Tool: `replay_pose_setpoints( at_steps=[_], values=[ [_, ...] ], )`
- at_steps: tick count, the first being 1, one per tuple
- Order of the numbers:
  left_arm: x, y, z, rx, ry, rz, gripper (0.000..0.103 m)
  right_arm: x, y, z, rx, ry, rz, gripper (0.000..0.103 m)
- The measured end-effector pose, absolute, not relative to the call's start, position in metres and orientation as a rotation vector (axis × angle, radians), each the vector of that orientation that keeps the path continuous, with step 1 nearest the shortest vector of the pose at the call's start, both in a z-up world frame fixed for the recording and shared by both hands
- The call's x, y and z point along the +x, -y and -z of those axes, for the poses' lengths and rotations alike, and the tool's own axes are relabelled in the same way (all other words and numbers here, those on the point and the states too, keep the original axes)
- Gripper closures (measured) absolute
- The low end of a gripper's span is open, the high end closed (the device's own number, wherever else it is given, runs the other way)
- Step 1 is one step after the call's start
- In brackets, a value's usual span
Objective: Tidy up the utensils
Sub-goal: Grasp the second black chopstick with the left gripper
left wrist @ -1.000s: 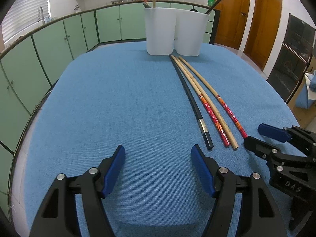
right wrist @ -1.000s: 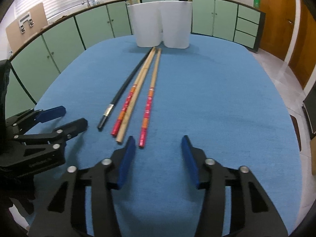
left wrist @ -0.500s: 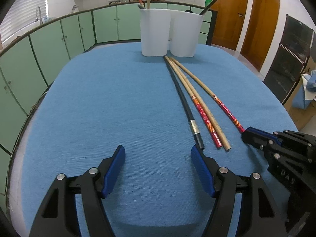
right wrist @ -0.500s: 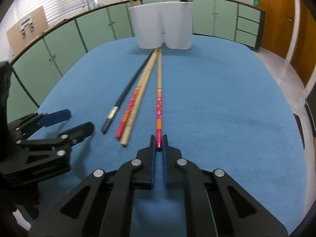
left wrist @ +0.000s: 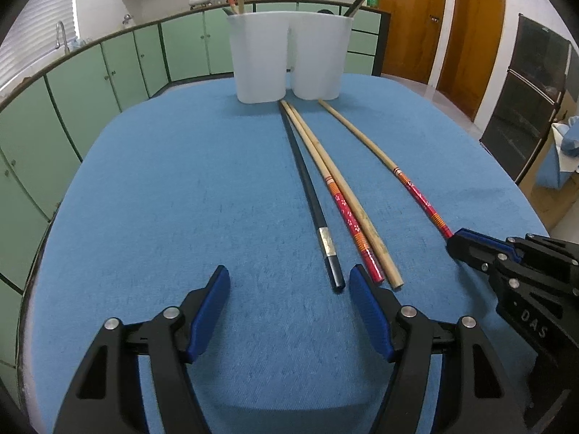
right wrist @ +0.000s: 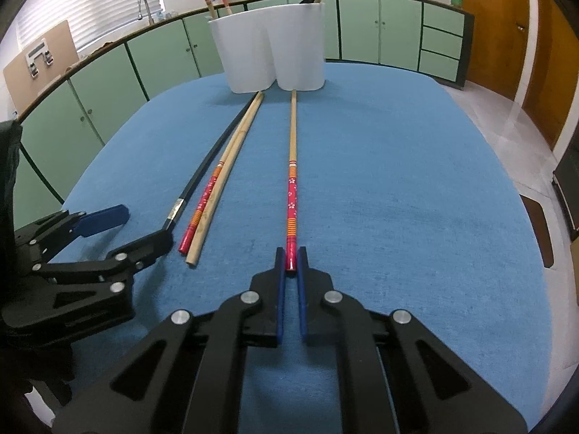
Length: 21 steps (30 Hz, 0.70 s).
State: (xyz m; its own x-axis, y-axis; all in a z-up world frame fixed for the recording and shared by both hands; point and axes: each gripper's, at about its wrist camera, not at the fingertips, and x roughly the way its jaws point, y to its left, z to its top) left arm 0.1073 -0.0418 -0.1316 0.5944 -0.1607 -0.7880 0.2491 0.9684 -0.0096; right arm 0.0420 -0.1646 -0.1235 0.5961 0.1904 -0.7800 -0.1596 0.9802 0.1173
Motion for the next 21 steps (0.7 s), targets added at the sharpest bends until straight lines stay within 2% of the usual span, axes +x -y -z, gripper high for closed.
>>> replay_pose_setpoints(
  at_steps=[4,11,16,18,21],
  values=[
    [0.108,0.045,0.131,0.113,-0.895,0.244,0.055,0.042,0.166,0.123,0.045,-0.914,-0.220,0.095],
    [0.108,0.051,0.130,0.118,-0.886,0.259,0.073,0.040,0.169,0.124,0.049,-0.915,-0.230,0.095],
    [0.109,0.055,0.131,0.115,-0.881,0.261,0.090,0.041,0.166,0.125,0.031,-0.911,-0.224,0.097],
    [0.109,0.055,0.131,0.111,-0.880,0.261,0.095,0.040,0.168,0.124,0.037,-0.911,-0.226,0.097],
    [0.109,0.054,0.130,0.103,-0.878,0.258,0.095,0.040,0.169,0.123,0.042,-0.906,-0.227,0.098]
  ],
)
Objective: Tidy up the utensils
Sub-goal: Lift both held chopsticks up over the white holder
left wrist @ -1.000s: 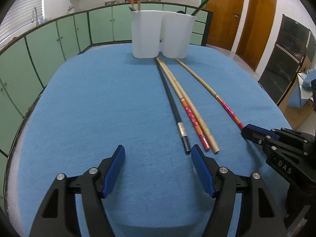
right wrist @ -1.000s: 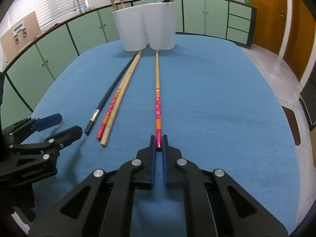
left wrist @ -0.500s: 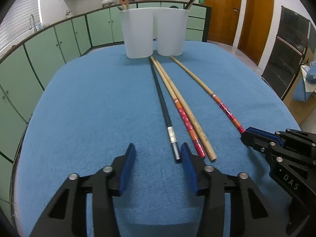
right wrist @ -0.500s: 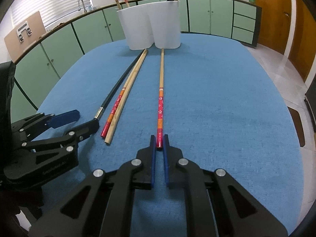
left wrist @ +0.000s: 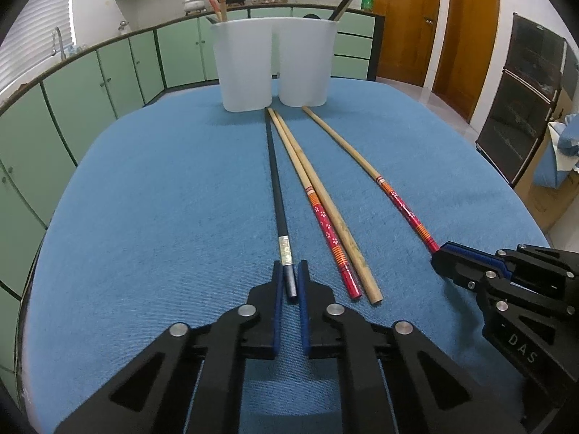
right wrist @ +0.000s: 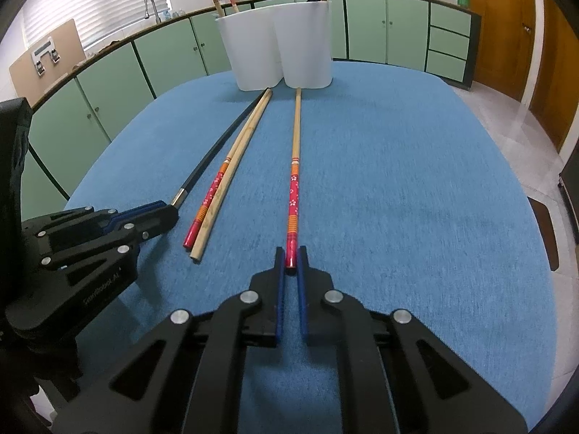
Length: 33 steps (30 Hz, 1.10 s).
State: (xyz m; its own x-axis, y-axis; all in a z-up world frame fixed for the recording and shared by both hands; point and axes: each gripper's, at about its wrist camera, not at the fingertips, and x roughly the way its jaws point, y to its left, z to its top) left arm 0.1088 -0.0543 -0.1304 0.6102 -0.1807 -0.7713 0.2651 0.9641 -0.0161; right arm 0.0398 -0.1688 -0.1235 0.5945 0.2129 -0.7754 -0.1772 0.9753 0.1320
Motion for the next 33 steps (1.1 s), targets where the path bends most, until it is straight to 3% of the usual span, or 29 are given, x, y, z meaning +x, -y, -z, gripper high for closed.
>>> replay_pose_setpoints(
  at_steps=[12,33],
  values=[
    [0.091,0.035,0.084,0.081,-0.758,0.232,0.096,0.033,0.179,0.090,0.035,-0.820,-0.233,0.098],
    [0.095,0.022,-0.026,0.058,-0.478,0.271,0.097,0.052,0.200,-0.028,0.042,-0.603,-0.304,0.098]
  ],
)
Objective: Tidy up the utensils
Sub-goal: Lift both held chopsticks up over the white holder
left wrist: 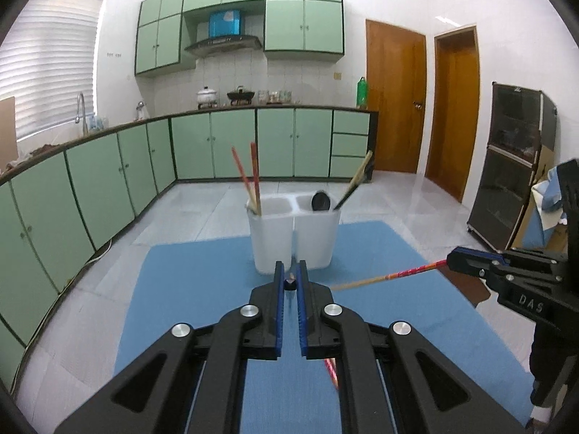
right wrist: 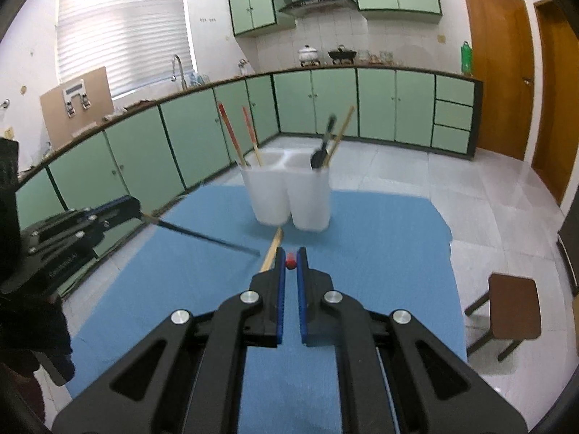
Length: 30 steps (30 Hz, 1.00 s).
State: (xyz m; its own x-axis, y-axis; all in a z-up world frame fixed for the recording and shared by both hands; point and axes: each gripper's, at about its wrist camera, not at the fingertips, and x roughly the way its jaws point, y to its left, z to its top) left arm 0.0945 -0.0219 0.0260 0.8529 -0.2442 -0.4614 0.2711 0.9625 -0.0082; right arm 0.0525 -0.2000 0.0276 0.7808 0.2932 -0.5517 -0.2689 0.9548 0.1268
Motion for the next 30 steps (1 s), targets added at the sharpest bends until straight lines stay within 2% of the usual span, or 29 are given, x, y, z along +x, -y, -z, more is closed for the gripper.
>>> replay_pose_setpoints(
  at_steps=[18,30],
  values=[
    [0.135,0.036,-0.078,0.065,-0.398,0.360,0.097,0.116,0.195,-0.119,-0.005,-0.537,-0.397,0.098],
    [0.191,0.048,-0.155,0.051,-0.195,0.339,0.097,0.175,0.195,-0.187,-0.002,-0.376,-0.366,0.098]
  ],
)
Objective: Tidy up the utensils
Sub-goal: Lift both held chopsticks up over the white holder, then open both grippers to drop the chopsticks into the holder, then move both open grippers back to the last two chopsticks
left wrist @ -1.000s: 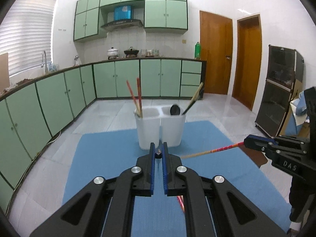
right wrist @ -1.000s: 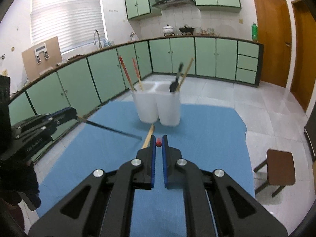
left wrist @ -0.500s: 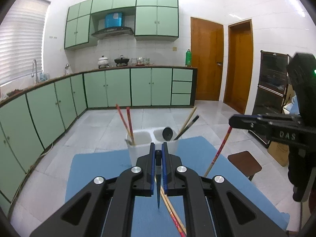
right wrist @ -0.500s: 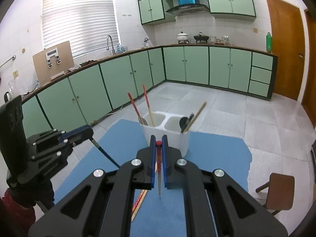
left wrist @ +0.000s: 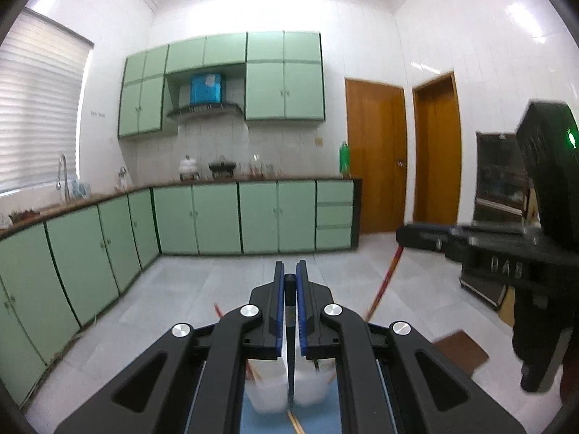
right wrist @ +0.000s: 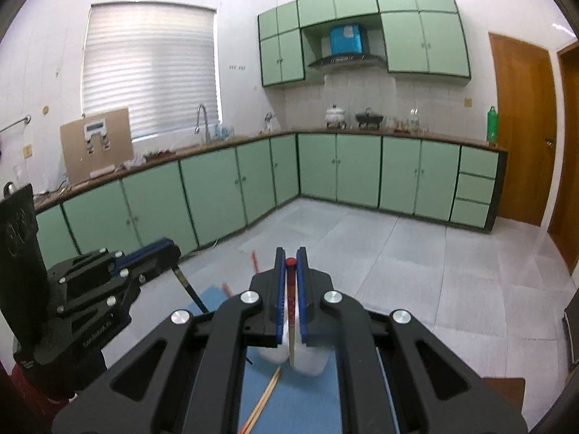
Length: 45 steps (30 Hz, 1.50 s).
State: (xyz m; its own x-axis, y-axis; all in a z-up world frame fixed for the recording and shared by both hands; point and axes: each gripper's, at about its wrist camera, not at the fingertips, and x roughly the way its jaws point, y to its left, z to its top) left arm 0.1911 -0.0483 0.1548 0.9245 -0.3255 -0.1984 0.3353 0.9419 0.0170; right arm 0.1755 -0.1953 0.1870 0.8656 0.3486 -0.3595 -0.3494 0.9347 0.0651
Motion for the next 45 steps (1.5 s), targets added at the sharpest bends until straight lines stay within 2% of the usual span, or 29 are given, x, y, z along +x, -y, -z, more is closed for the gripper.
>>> replay_pose_setpoints(
  at_steps=[5,18,21,23,24,27,28,34,40,45],
  values=[
    [0.227,0.051,-0.161,0.033,-0.165,0.316,0.097,0.212,0.196,-0.180,0.008,-0.379,-0.342,0.098],
    [0.290,0.057,-0.084,0.057,-0.385,0.302,0.097,0.260,0.177,-0.106,-0.016,-0.527,-0.315,0.096],
    [0.282,0.054,-0.082,0.061,-0.380,0.299,0.095,0.255,0.178,-0.103,-0.011,-0.523,-0.304,0.084],
    [0.274,0.051,-0.088,0.060,-0.362,0.300,0.092,0.243,0.184,-0.109,0.003,-0.492,-0.289,0.065],
    [0.271,0.050,-0.091,0.056,-0.353,0.301,0.087,0.238,0.187,-0.113,0.006,-0.474,-0.284,0.061],
    [0.252,0.045,-0.103,0.059,-0.312,0.299,0.078,0.217,0.196,-0.124,0.001,-0.424,-0.263,0.058],
    [0.247,0.043,-0.106,0.061,-0.303,0.297,0.071,0.212,0.199,-0.126,0.002,-0.413,-0.257,0.053],
    [0.194,0.031,-0.106,0.053,-0.274,0.296,0.053,0.156,0.212,-0.121,0.007,-0.360,-0.241,0.032],
    [0.153,0.016,-0.066,0.022,-0.357,0.280,0.043,0.104,0.213,-0.082,0.009,-0.372,-0.227,0.013],
    [0.132,0.008,-0.017,0.007,-0.462,0.262,0.030,0.073,0.209,-0.033,0.051,-0.456,-0.225,0.007]
  ],
)
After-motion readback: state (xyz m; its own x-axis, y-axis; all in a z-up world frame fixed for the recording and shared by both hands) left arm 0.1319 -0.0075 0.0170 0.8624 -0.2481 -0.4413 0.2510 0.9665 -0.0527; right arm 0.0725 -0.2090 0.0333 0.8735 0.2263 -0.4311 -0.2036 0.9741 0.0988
